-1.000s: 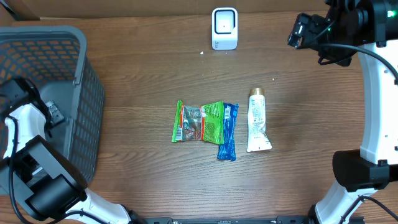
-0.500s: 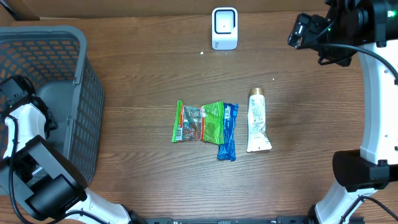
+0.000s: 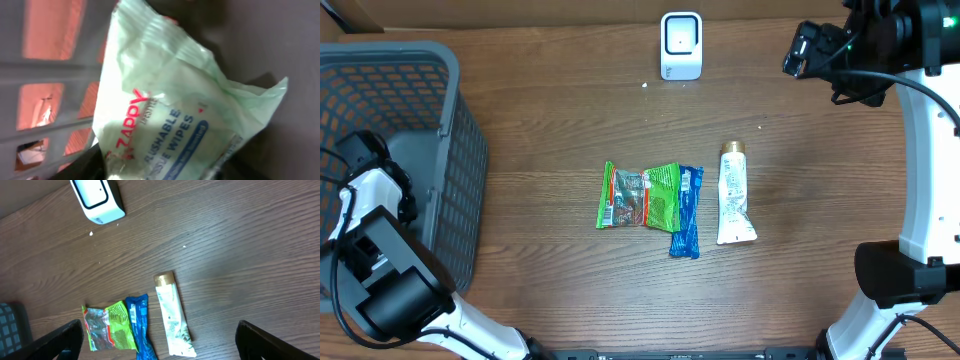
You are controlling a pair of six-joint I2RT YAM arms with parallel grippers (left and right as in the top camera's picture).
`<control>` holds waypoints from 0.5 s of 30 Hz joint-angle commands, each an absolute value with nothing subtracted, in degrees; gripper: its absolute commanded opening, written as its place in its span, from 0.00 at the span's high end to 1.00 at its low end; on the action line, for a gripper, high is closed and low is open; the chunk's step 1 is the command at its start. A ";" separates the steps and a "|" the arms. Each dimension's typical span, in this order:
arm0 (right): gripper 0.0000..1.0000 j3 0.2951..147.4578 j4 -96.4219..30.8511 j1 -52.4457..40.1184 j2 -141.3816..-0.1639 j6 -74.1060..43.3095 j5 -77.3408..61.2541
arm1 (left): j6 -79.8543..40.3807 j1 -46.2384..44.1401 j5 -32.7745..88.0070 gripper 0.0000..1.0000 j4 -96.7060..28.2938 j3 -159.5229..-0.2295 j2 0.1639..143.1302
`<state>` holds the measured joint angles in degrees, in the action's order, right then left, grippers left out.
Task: Scan the item barcode
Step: 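Grasp the mint wipes pack in the basket with the left gripper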
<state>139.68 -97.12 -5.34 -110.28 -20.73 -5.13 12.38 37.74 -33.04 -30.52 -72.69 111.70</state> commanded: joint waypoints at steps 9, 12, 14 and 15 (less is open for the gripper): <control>0.02 139.44 -96.73 -5.50 -110.39 -20.18 -5.23 | 4.82 37.34 -28.42 0.96 -32.40 -71.57 115.42; 0.02 139.44 -96.57 -5.50 -110.39 -20.18 -5.23 | 0.01 36.23 -25.71 0.96 -33.61 -73.19 114.34; 0.02 139.44 -96.44 -5.50 -110.39 -20.18 -5.23 | -2.28 35.38 -19.51 0.96 -34.89 -75.83 113.19; 0.02 139.44 -96.31 -5.50 -110.39 -20.18 -5.23 | -2.98 34.98 -15.51 0.96 -36.29 -77.82 112.55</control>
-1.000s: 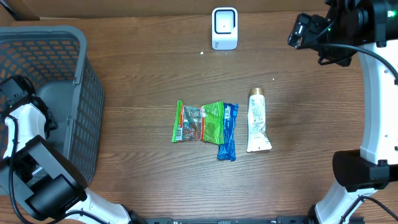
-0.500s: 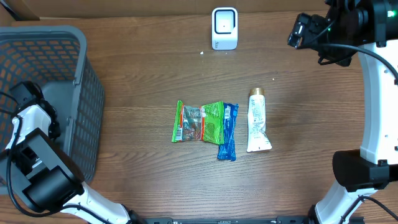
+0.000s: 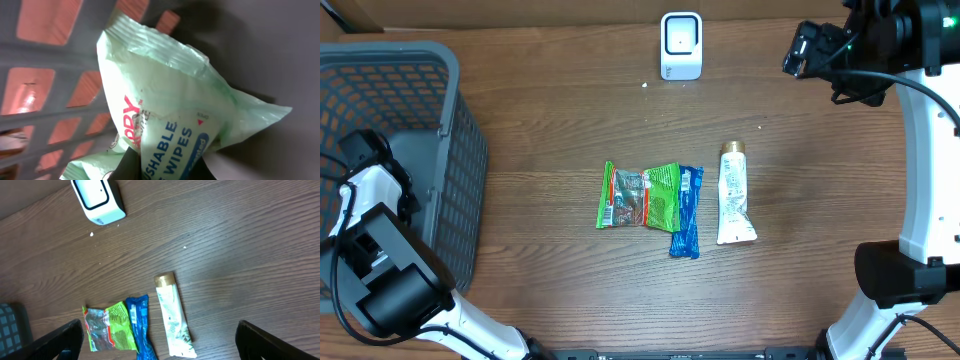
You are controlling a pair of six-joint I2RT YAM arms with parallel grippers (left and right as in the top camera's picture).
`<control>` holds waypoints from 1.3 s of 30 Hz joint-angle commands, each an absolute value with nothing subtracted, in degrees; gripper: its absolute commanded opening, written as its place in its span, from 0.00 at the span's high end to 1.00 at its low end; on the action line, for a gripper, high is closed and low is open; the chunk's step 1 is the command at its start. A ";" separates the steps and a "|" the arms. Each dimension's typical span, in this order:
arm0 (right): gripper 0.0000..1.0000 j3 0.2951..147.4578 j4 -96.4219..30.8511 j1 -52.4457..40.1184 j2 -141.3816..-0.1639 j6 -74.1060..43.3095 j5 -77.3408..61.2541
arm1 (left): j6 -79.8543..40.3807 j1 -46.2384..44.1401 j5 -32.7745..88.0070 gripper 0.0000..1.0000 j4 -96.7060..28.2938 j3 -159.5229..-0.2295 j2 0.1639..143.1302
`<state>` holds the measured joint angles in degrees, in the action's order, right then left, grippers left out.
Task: Scan the item barcode
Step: 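Grasp the mint wipes pack in the basket with the left gripper, then carry the mint wipes pack out and drop it left of the snack bag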
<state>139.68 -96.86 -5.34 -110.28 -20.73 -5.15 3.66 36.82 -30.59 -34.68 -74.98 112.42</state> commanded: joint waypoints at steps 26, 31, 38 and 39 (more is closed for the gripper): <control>0.02 139.44 -94.43 -5.50 -110.39 -20.21 -6.31 | 20.16 9.26 43.90 0.96 -93.01 -138.54 107.22; 0.02 139.44 -94.41 -5.50 -110.39 -20.21 -6.31 | 13.02 -3.57 31.05 0.96 -91.68 -128.57 109.93; 0.02 139.44 -95.22 -5.50 -110.39 -20.18 -6.28 | -20.93 -13.06 2.70 0.96 -77.82 -108.84 113.71; 0.02 139.44 -95.31 -5.50 -110.39 -20.16 -6.28 | -23.57 -13.82 1.10 0.96 -75.83 -106.17 113.95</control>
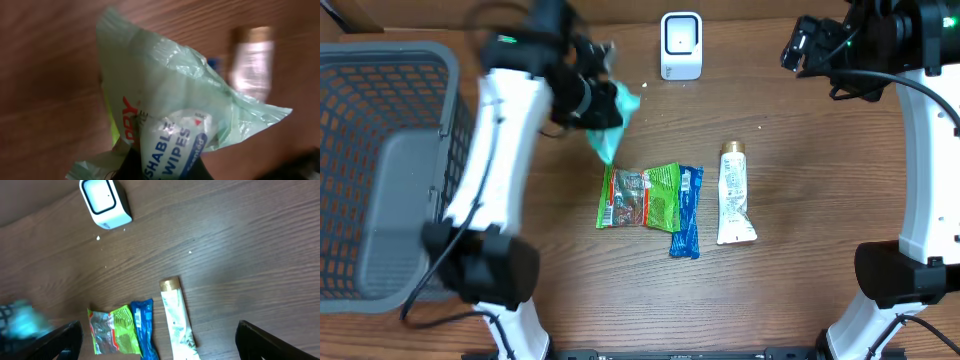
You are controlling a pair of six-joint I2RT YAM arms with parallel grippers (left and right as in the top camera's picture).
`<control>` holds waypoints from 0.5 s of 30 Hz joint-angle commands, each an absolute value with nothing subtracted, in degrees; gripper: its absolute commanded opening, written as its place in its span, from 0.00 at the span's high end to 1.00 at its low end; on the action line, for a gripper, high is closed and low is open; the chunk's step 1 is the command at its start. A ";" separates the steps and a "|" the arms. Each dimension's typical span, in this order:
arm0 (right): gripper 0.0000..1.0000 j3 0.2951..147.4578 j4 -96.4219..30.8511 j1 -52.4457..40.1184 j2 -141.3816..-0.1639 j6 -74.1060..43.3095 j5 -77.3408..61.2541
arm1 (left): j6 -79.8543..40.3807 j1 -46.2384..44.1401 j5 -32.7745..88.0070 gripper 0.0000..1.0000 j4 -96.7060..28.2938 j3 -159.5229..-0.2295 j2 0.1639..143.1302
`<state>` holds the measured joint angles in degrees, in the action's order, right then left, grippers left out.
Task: Scan the item barcode
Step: 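Carry the mint wipes pack out and drop it left of the snack bag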
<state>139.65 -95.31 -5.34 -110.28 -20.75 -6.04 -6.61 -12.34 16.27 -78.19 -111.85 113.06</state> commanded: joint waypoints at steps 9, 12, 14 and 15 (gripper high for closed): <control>0.02 139.44 -95.26 -5.50 -110.39 -20.16 -6.28 | -46.92 -15.29 -7.11 0.96 -64.66 -89.08 114.54; 0.02 139.44 -95.29 -5.50 -110.39 -20.16 -6.28 | -48.36 -15.31 -11.20 0.96 -64.29 -86.63 114.54; 0.02 139.44 -95.26 -5.50 -110.39 -20.16 -6.28 | -48.27 -15.40 -12.69 0.96 -63.44 -84.64 114.65; 0.02 139.44 -95.26 -5.50 -110.39 -20.16 -6.26 | -48.25 -15.40 -12.67 0.96 -62.81 -83.46 114.65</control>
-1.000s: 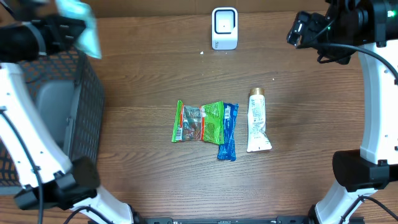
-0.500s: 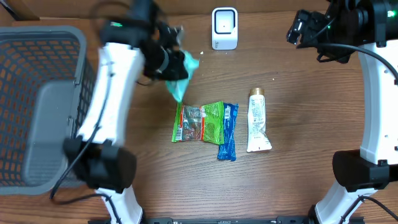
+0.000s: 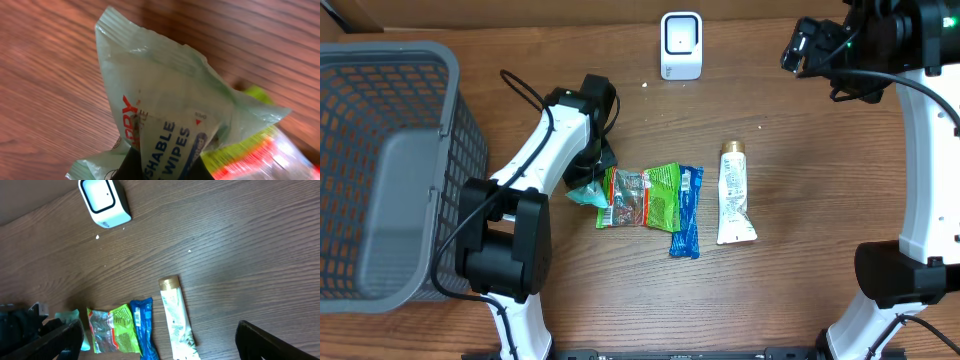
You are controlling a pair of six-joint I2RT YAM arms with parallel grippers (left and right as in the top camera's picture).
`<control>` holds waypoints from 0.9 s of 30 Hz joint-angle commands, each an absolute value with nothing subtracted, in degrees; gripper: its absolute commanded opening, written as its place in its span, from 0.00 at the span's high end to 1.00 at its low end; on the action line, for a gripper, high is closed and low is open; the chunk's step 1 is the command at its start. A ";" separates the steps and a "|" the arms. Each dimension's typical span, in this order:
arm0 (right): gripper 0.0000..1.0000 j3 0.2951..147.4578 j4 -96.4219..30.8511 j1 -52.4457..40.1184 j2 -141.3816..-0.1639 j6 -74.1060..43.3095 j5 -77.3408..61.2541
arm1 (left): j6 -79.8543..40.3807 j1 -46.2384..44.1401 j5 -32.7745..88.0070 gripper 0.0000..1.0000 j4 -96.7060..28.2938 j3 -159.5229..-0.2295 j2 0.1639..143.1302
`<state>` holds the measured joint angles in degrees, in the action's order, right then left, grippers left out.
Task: Scan the item barcode
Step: 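Carry the mint wipes pack out and drop it left of the snack bag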
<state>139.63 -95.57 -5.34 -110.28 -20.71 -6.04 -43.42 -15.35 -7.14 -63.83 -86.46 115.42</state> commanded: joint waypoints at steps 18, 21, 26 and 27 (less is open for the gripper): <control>0.02 139.44 -95.24 -5.50 -110.39 -20.16 -6.26 | -26.35 -20.36 12.80 0.96 -53.69 -78.87 114.63; 0.02 139.44 -95.00 -5.50 -110.39 -20.16 -6.24 | -26.37 -22.04 15.16 0.96 -53.23 -78.91 114.63; 0.02 139.44 -94.87 -5.50 -110.39 -20.16 -6.24 | -26.55 -23.68 14.76 0.96 -52.86 -79.00 114.63; 0.02 139.44 -94.89 -5.50 -110.39 -20.16 -6.24 | -26.76 -23.66 14.31 0.96 -53.01 -79.11 114.63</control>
<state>139.63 -95.18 -5.34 -110.28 -20.73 -6.02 -27.86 -23.09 11.97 -53.01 -79.85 114.39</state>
